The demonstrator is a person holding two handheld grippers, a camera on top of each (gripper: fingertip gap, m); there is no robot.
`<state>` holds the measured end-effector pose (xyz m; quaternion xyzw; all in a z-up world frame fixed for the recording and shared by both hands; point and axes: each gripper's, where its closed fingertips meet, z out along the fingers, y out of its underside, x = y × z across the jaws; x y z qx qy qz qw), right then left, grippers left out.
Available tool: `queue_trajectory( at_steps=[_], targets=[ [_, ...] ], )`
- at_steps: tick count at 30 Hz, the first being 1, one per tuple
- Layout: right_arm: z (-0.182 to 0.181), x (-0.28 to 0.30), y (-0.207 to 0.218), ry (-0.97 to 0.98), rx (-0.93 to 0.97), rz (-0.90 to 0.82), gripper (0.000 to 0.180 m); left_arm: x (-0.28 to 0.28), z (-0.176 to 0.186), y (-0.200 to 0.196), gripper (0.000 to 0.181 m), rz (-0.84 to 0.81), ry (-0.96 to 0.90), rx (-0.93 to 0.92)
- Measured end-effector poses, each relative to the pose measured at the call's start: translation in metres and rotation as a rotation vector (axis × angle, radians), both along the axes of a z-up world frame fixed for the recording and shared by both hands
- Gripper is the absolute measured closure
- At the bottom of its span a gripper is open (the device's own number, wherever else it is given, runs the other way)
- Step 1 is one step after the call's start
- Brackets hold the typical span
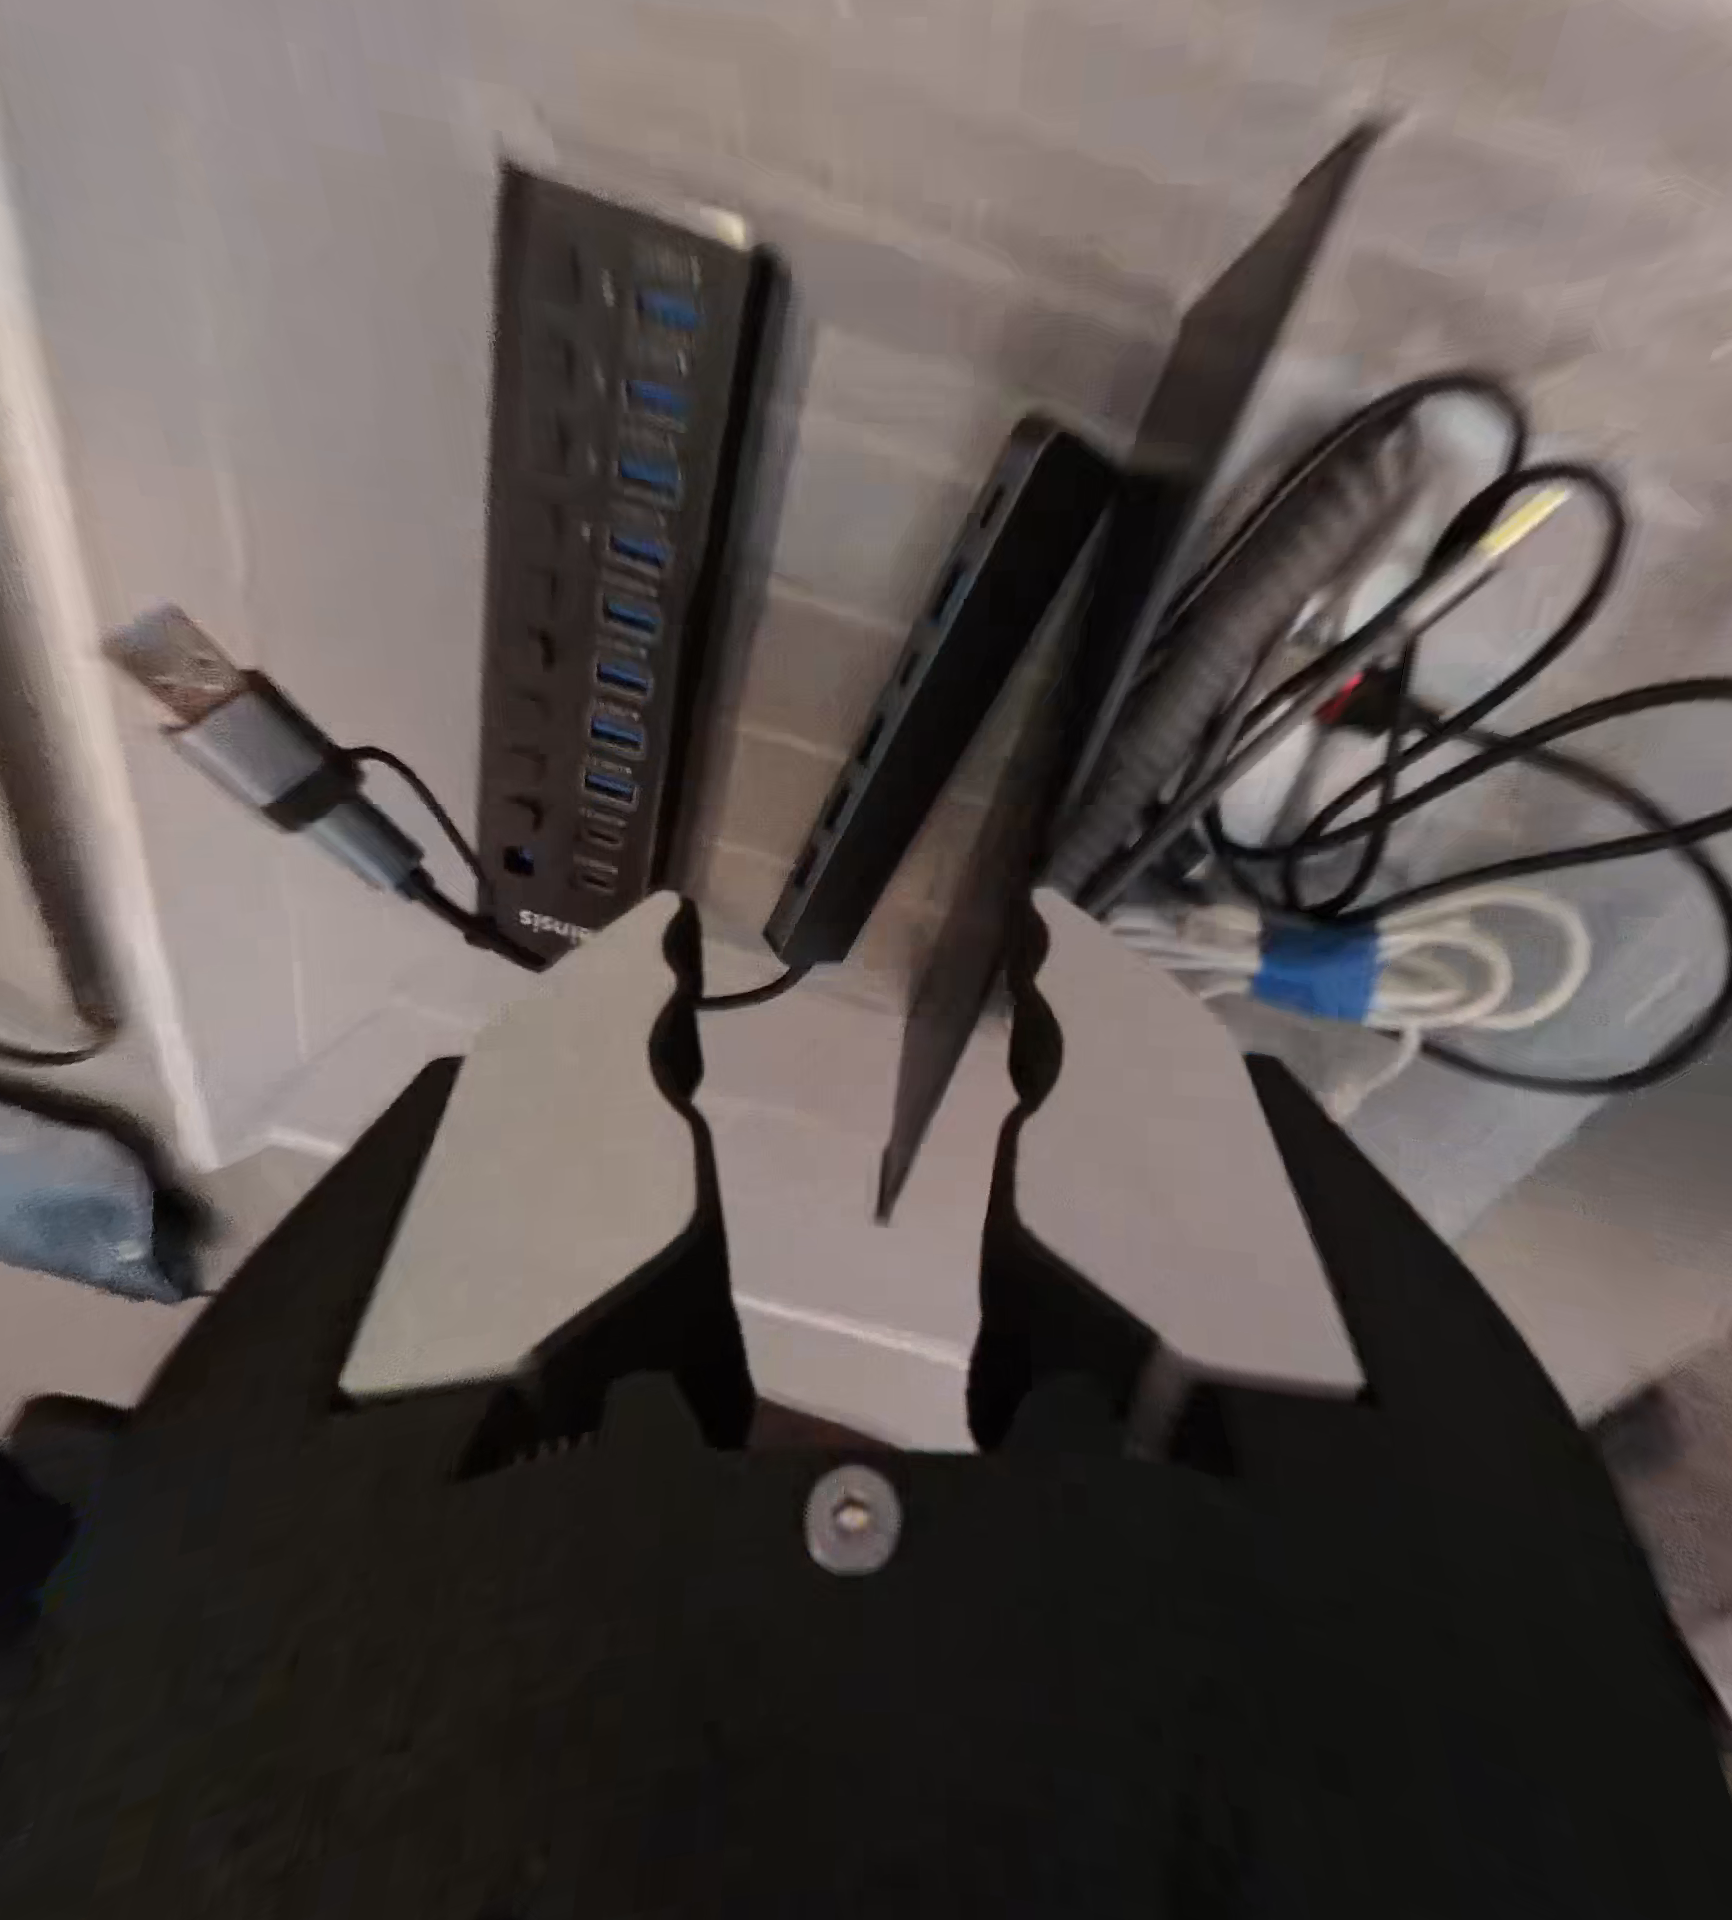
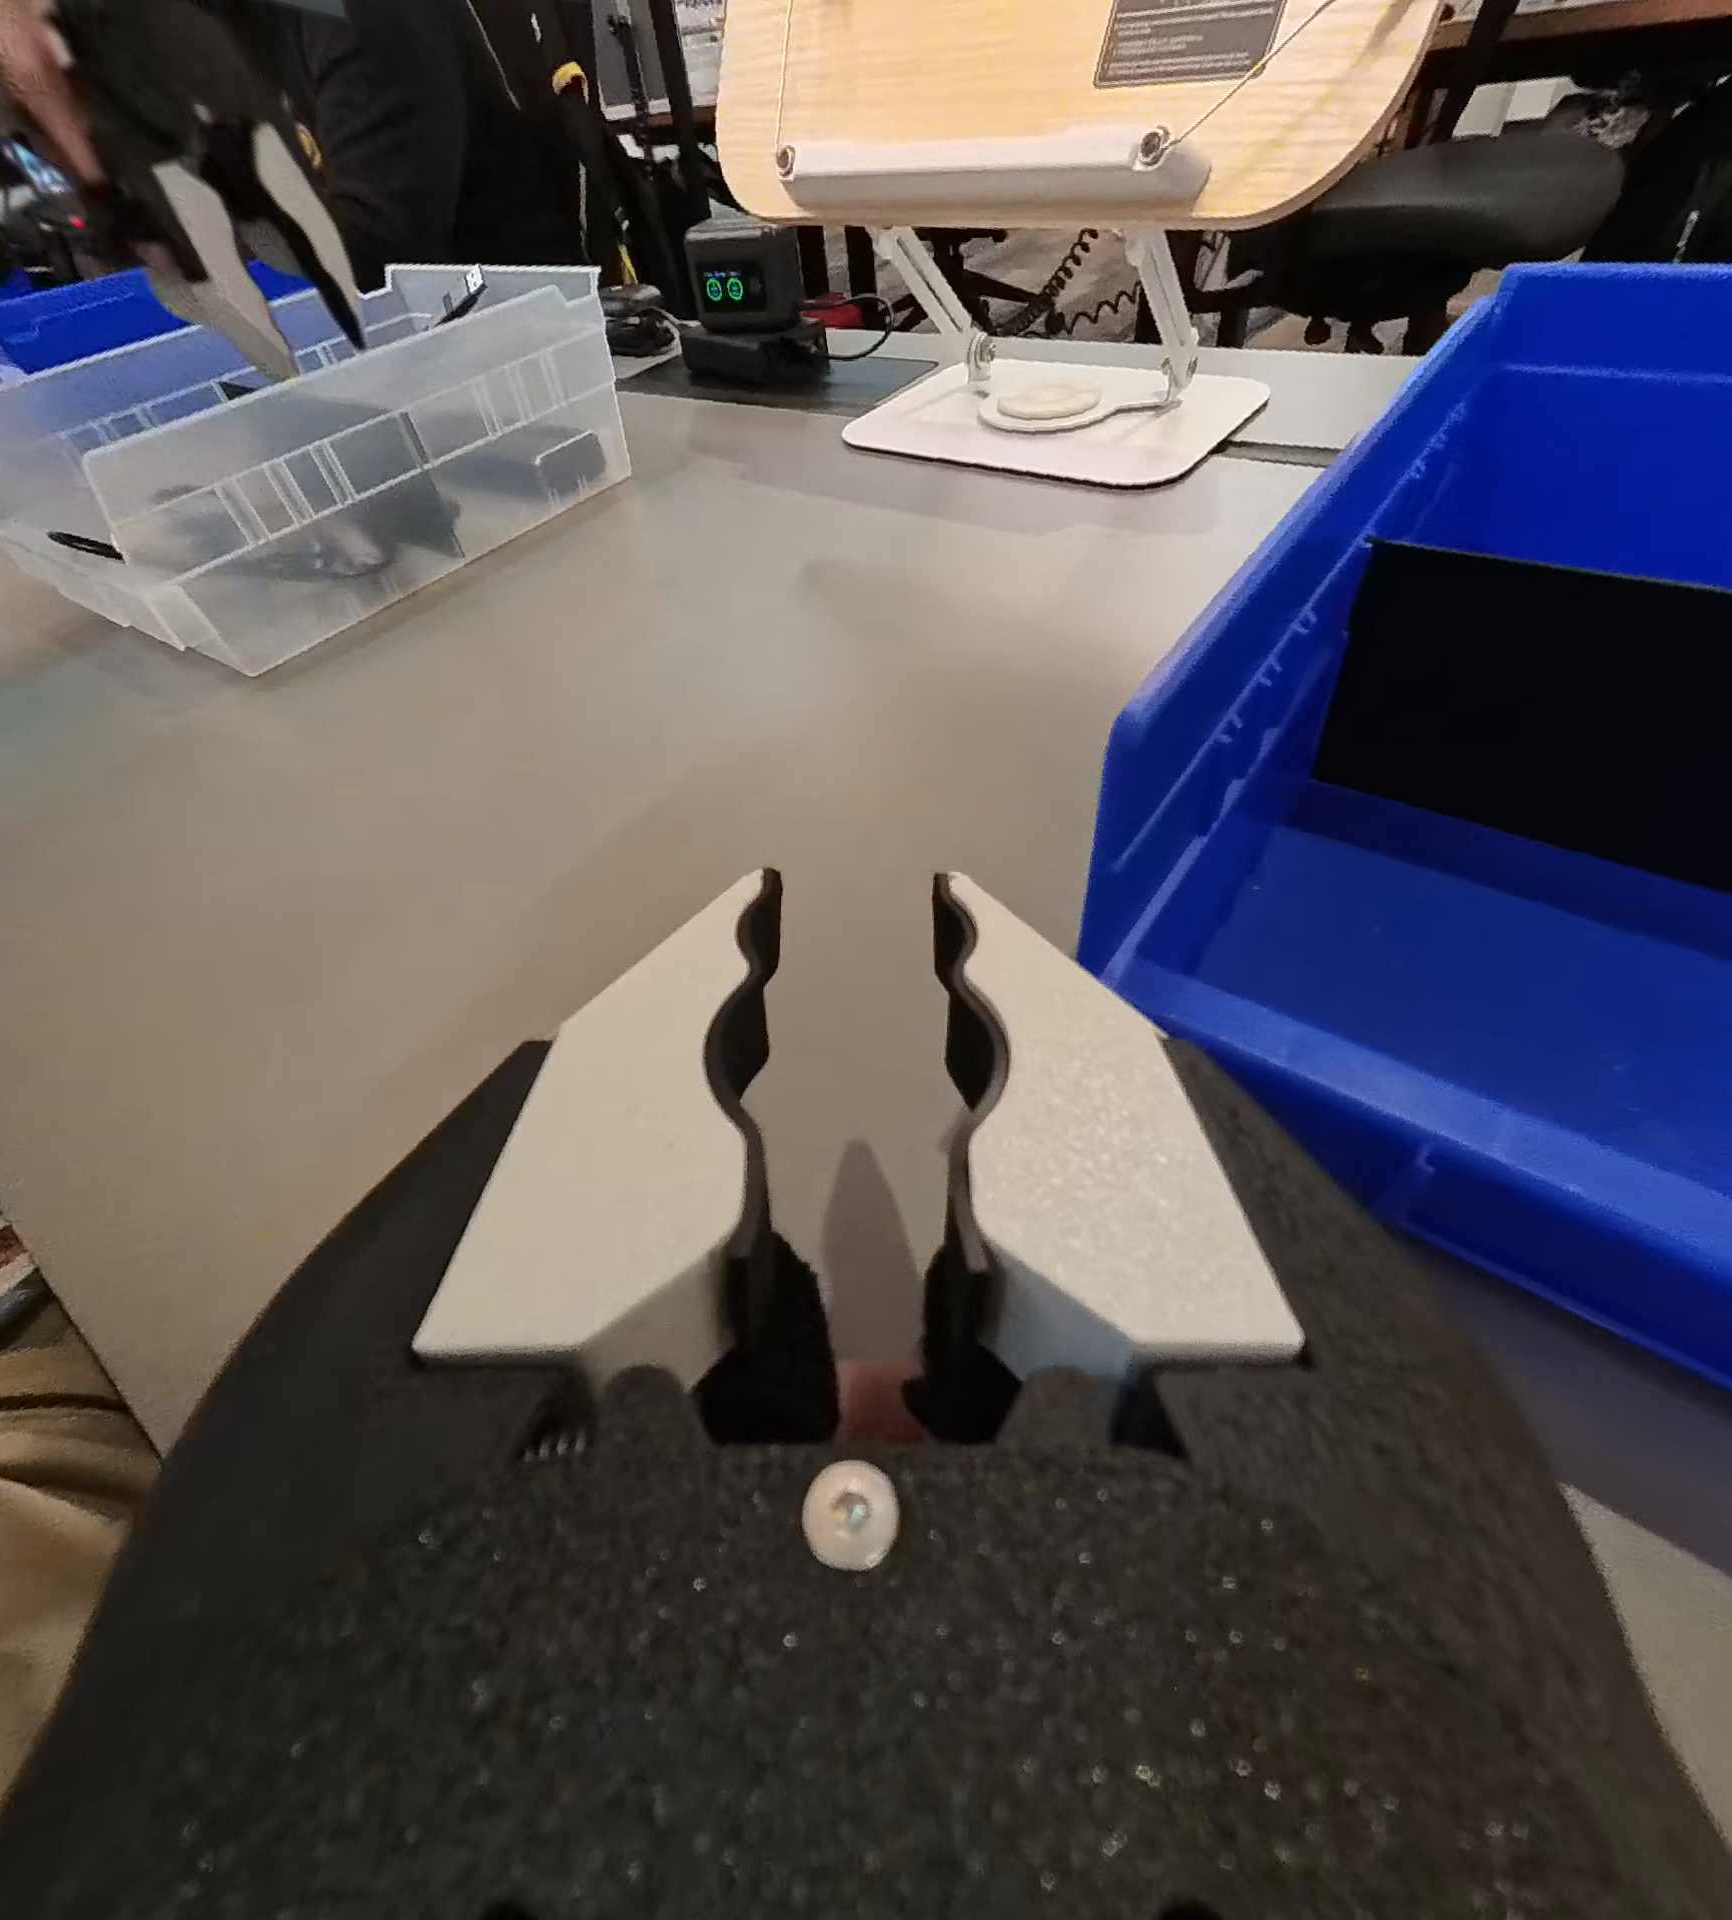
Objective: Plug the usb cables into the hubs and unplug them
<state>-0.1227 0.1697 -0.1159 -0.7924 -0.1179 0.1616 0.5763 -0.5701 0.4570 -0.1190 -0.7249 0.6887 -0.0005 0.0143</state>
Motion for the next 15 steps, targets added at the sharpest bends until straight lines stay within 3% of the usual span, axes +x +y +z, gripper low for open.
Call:
queue_trajectory(
  at_steps=[3, 5, 9, 15],
  targets=[
    [-0.003, 0.002, 0.001, 0.004, -0.012, -0.002, 0.151, 0.005, -0.011, -0.010, 0.125, 0.094, 0.044, -0.366],
    [-0.005, 0.004, 0.002, 0.010, -0.024, -0.006, 0.151, 0.010, -0.011, -0.010, 0.127, 0.107, 0.062, -0.451],
    [-0.010, 0.008, 0.005, 0.028, -0.047, -0.016, 0.151, 0.021, -0.009, 0.012, 0.133, 0.067, 0.019, -0.395],
    [-0.012, 0.008, 0.005, 0.034, -0.058, -0.010, 0.151, -0.003, -0.049, 0.010, 0.138, -0.093, 0.194, -0.264]
  ],
)
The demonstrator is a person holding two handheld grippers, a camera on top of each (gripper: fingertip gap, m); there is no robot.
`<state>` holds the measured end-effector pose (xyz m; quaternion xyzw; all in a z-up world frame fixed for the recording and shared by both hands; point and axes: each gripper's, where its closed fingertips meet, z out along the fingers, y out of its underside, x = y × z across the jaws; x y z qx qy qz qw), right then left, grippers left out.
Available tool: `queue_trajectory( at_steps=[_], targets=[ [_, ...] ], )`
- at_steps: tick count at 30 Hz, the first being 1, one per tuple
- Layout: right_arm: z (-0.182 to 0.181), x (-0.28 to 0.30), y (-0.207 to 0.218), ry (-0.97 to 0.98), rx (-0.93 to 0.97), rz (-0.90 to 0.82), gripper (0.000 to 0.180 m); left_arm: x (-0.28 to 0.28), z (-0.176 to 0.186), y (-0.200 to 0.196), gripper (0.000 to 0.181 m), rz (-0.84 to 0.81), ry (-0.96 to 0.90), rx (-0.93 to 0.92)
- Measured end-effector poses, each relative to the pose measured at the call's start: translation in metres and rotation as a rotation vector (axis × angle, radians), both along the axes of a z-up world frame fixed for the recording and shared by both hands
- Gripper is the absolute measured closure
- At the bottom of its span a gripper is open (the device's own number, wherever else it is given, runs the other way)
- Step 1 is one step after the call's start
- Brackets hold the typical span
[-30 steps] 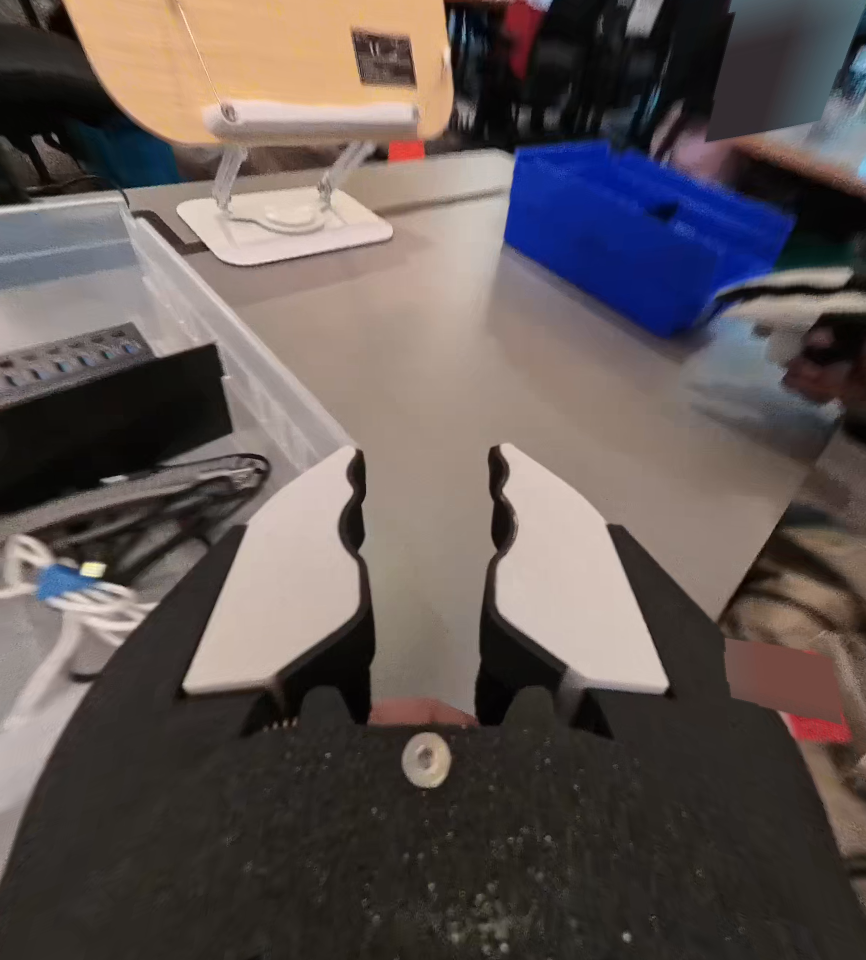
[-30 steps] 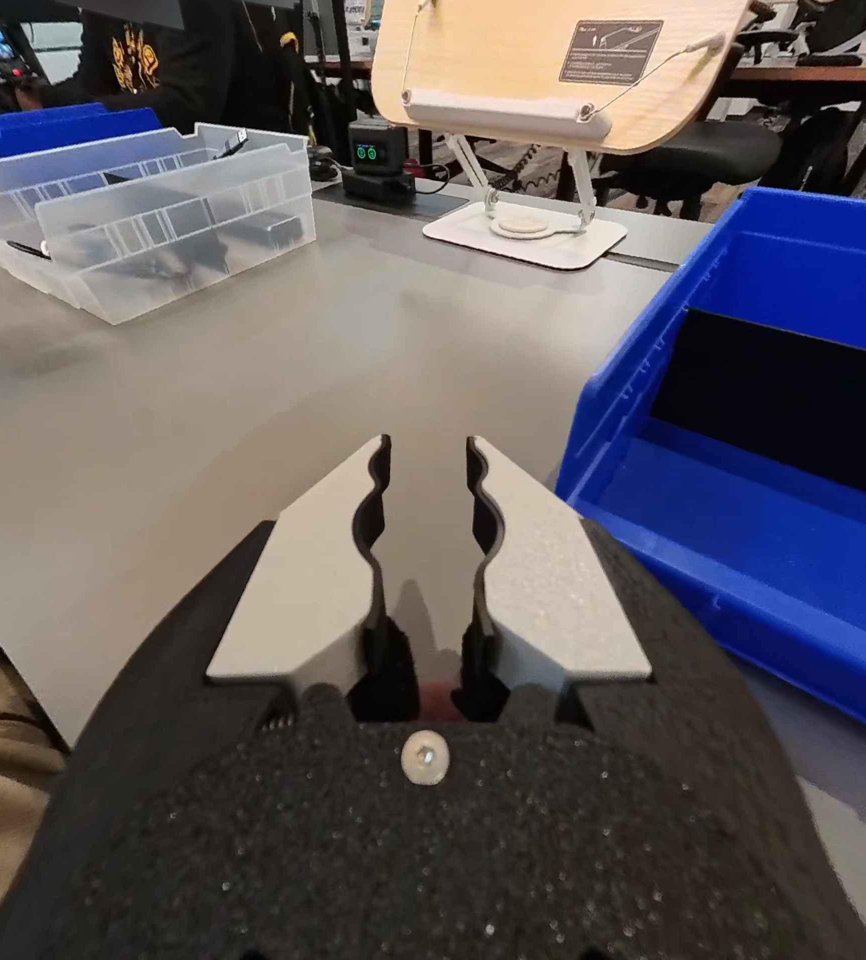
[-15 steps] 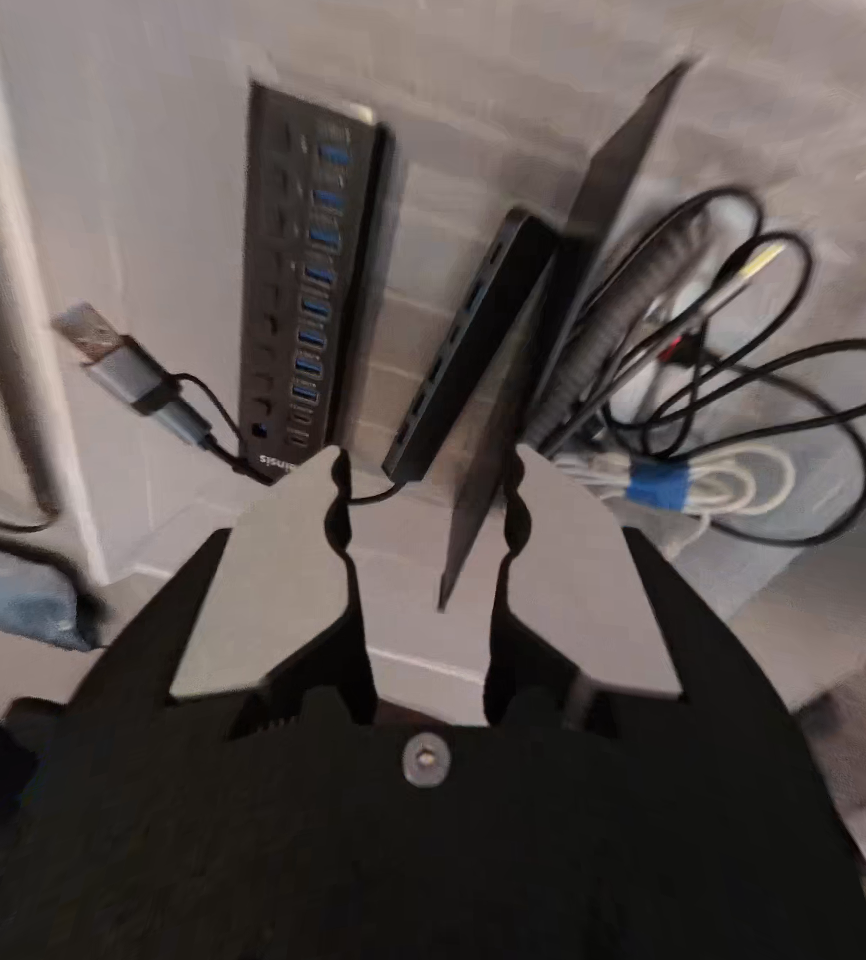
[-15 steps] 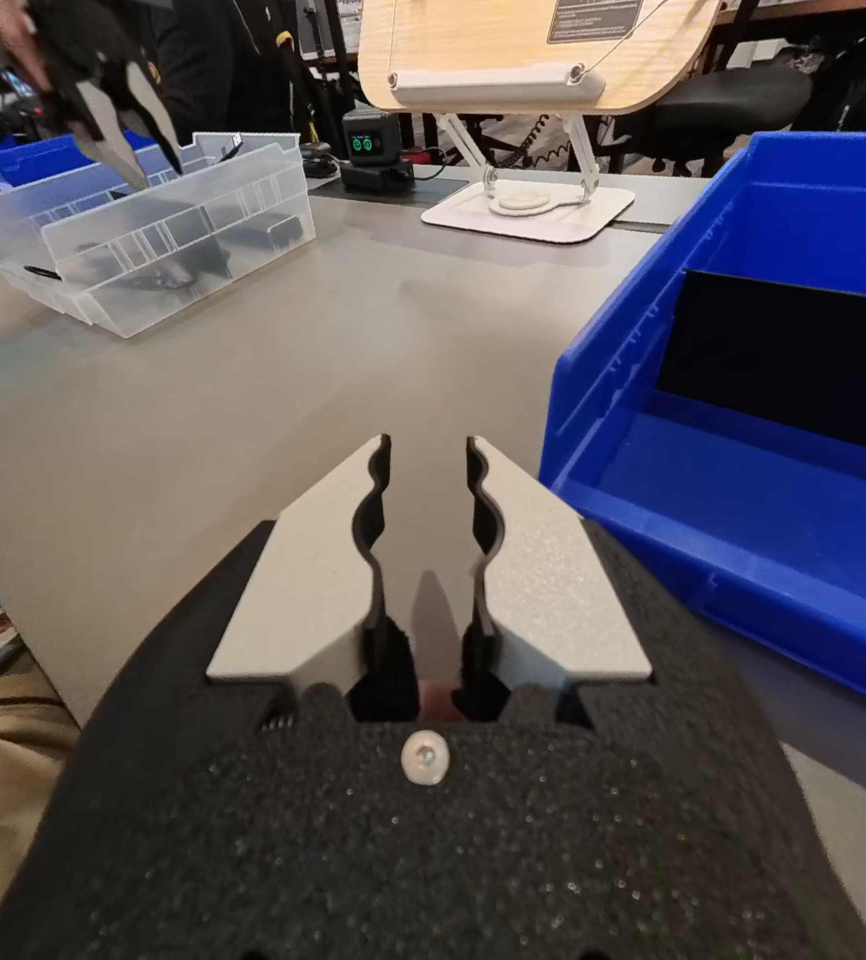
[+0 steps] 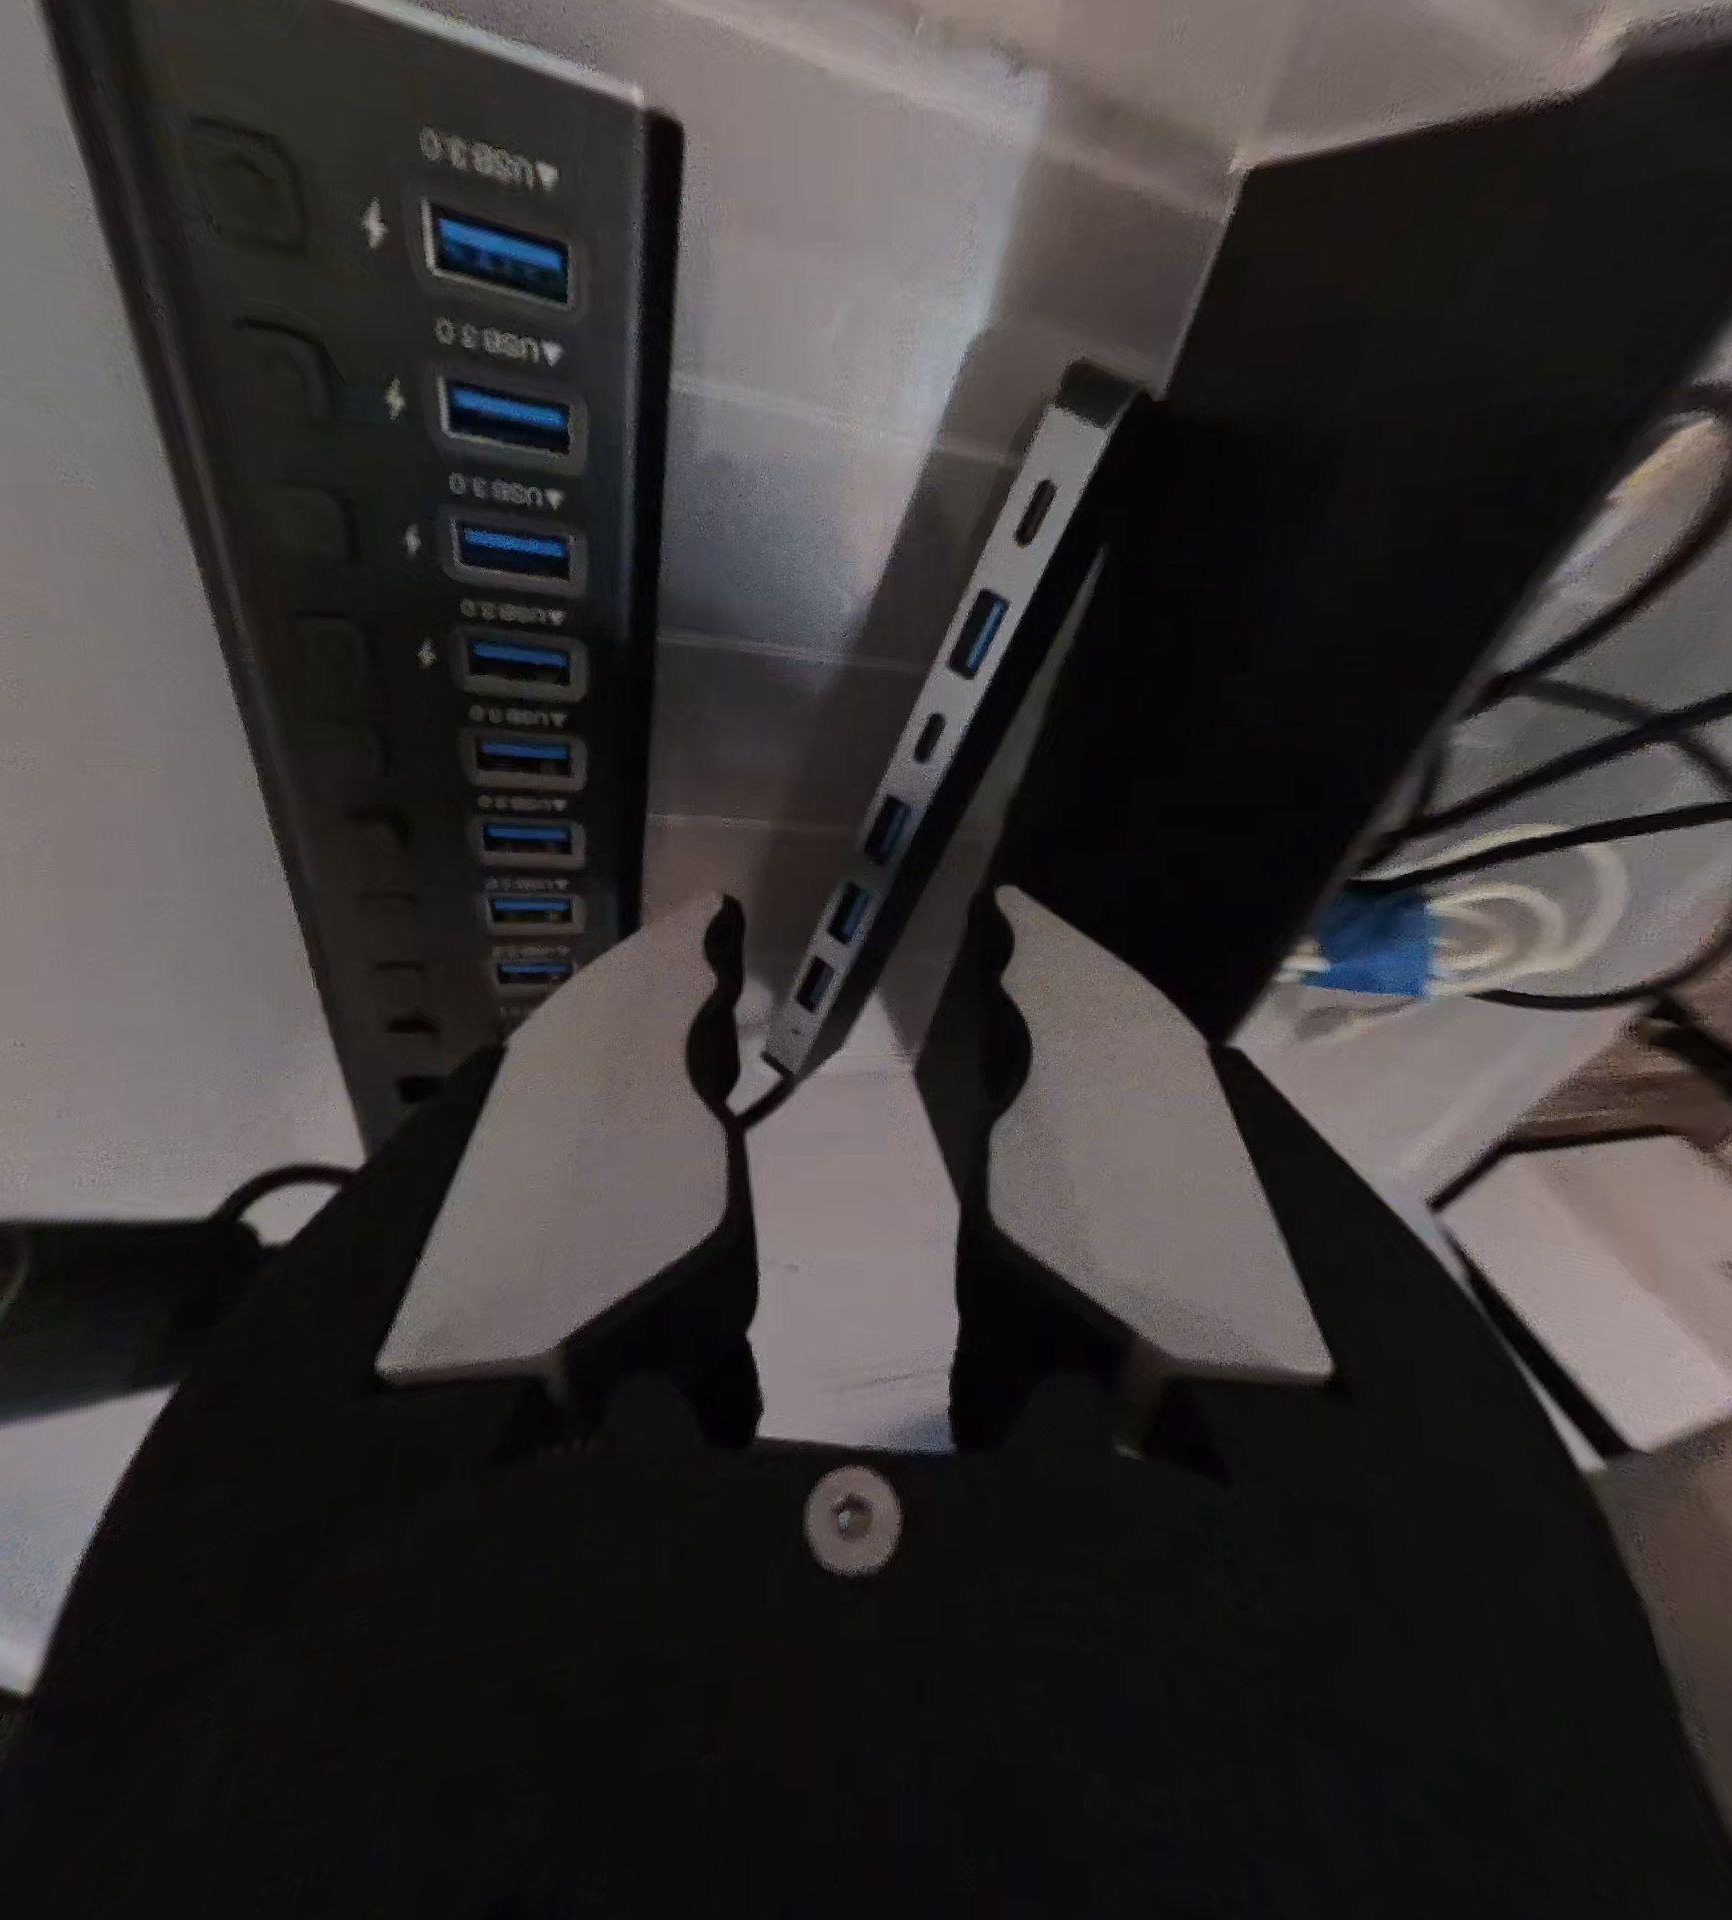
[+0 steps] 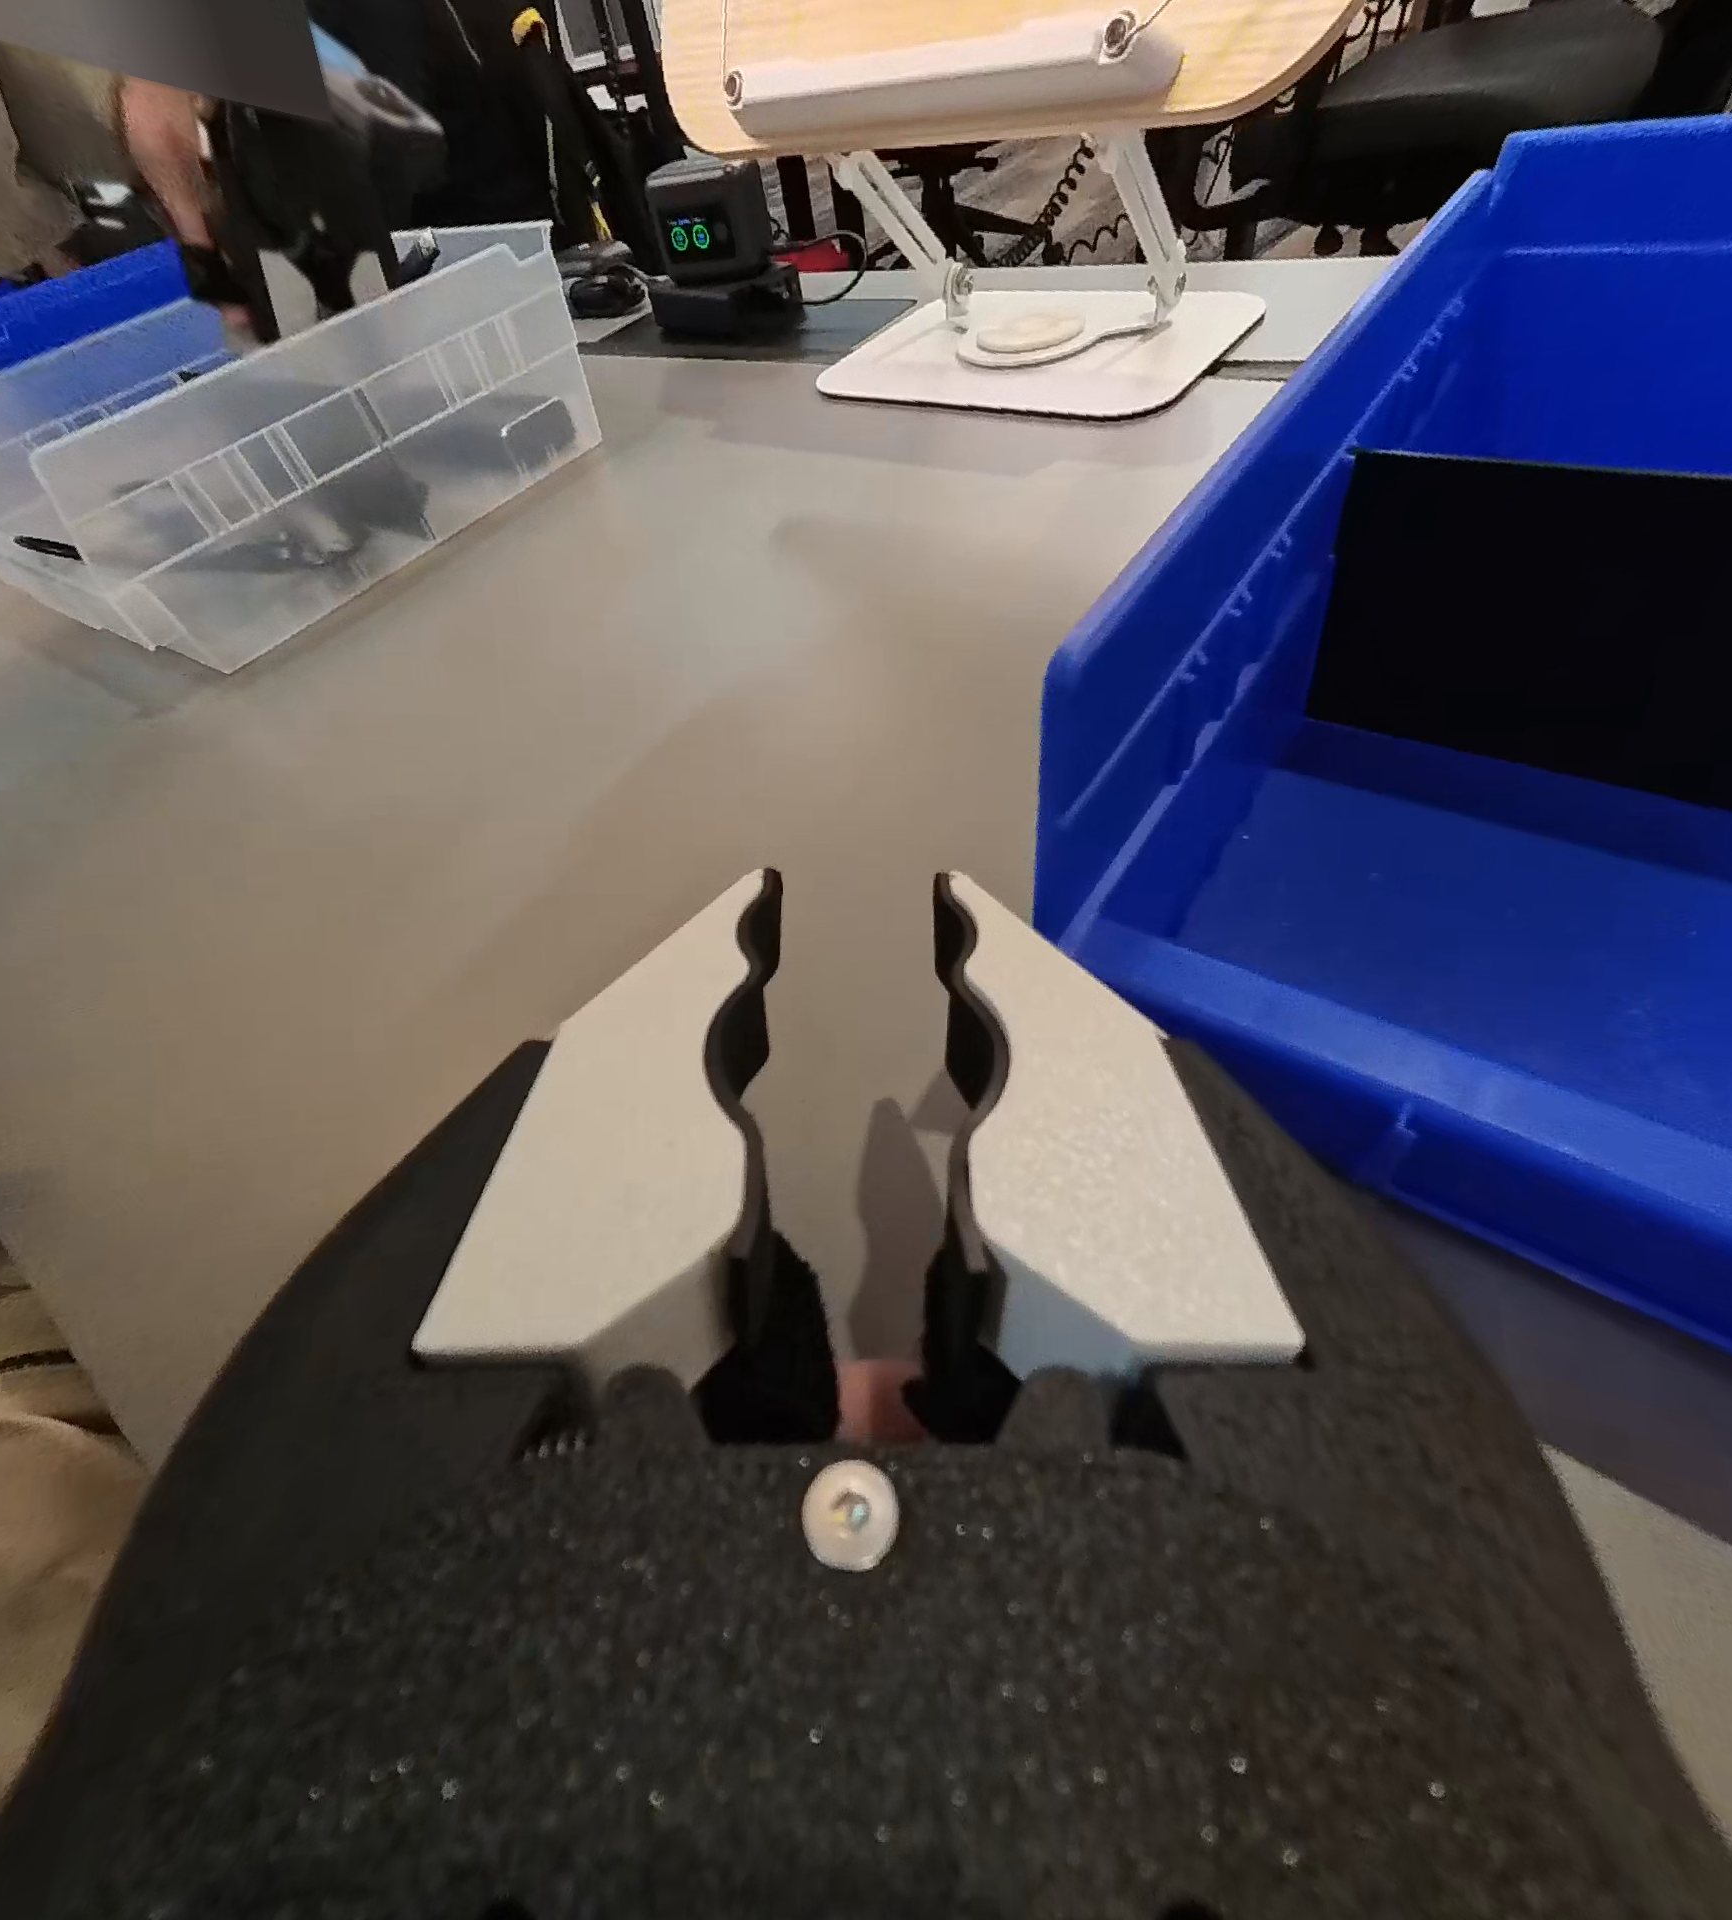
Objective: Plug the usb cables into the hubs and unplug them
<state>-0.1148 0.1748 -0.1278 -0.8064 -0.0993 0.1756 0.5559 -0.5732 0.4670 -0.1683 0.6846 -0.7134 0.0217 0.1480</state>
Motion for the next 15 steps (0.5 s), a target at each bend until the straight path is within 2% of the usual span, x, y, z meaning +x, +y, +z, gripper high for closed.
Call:
queue_trajectory(
  at_steps=[2, 5, 8, 11, 15],
  targets=[
    [-0.001, -0.002, 0.000, 0.002, -0.005, 0.009, 0.151, -0.004, -0.009, -0.002, 0.139, -0.025, 0.020, 0.006],
    [-0.001, -0.004, -0.001, -0.002, -0.006, 0.019, 0.151, -0.014, -0.016, -0.009, 0.154, -0.025, 0.081, -0.053],
    [0.000, -0.004, -0.001, 0.002, 0.000, 0.019, 0.151, -0.006, -0.011, -0.007, 0.165, -0.088, -0.001, -0.004],
    [0.003, -0.006, -0.002, 0.010, 0.011, 0.024, 0.151, 0.008, 0.014, 0.005, 0.170, -0.127, -0.092, 0.151],
    [0.004, -0.015, -0.004, -0.031, 0.031, 0.052, 0.151, 0.024, 0.069, 0.012, 0.170, -0.172, -0.175, 0.410]
  ],
)
